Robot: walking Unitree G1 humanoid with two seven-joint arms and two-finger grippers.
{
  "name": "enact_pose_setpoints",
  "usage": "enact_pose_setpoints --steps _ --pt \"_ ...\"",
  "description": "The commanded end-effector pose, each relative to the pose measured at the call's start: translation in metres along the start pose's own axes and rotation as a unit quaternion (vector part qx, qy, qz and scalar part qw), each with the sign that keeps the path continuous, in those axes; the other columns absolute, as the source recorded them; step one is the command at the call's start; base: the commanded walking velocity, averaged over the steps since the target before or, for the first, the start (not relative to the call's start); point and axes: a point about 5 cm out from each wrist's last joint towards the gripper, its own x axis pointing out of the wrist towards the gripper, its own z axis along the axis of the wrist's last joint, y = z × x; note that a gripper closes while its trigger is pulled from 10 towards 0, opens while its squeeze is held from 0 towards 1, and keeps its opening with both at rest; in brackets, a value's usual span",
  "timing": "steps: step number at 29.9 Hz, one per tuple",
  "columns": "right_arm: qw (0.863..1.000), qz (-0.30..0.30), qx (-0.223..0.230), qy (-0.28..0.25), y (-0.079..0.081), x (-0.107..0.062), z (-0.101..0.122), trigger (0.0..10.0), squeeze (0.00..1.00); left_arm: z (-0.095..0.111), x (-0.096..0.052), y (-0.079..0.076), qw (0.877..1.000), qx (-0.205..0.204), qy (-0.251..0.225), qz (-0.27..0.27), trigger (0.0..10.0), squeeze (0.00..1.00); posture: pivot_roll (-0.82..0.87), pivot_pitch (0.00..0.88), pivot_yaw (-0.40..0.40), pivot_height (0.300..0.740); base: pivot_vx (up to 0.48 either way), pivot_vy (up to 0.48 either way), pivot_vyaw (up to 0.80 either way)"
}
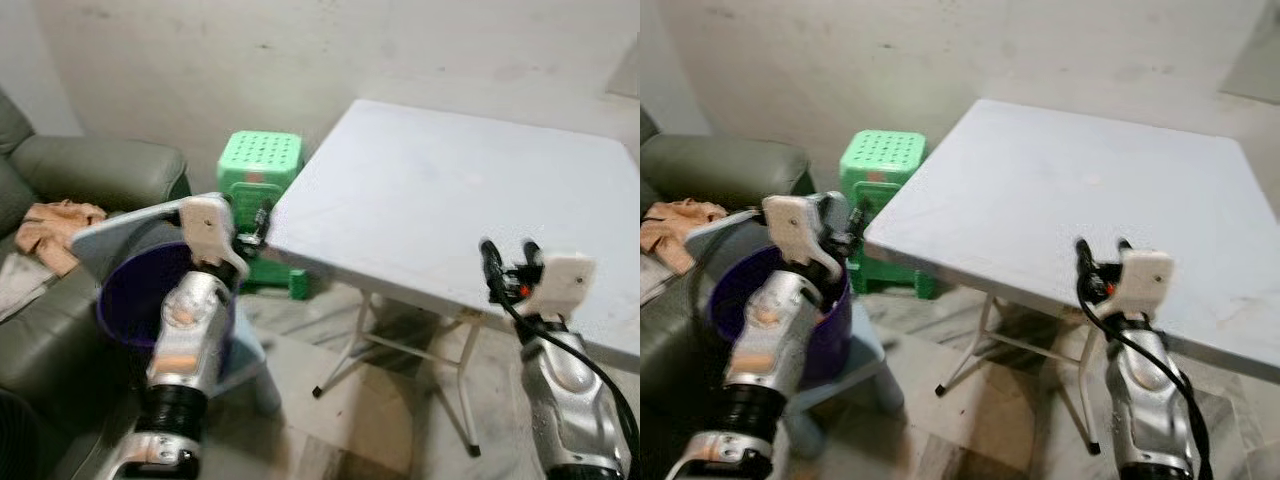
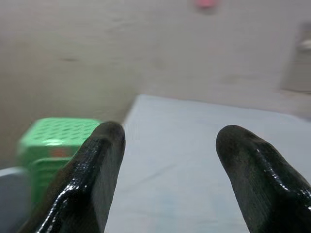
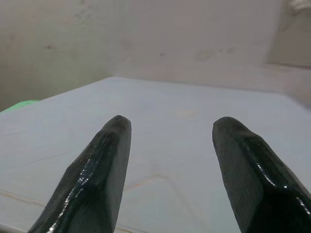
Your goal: Picking trash to rubbish bin
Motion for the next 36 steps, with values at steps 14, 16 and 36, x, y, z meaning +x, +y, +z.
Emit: enact_pose_setpoints --steps 14,16,36 --pt "1.000 0.001 0.000 0.001 0.002 -0.004 0.001 10.0 0.00 -0.003 -0.007 0.003 1.000 0.005 0.008 0.000 10.0 0.00 -0.09 0.006 -0.011 0.740 0.000 0.000 -0.63" --pt "1.000 0.000 0.006 -0.006 0.002 -0.005 0.002 10.0 0.00 -0.003 -0.008 0.003 1.000 0.003 0.007 0.001 10.0 0.00 -0.09 0.010 -0.010 0.740 0.000 0.000 0.00" --pt "0.999 0.022 0.026 0.040 0.013 -0.035 -0.024 10.0 0.00 -0.037 -0.045 0.003 0.997 0.014 0.066 0.022 10.0 0.00 -0.08 0.056 -0.022 0.740 0.000 0.000 0.00"
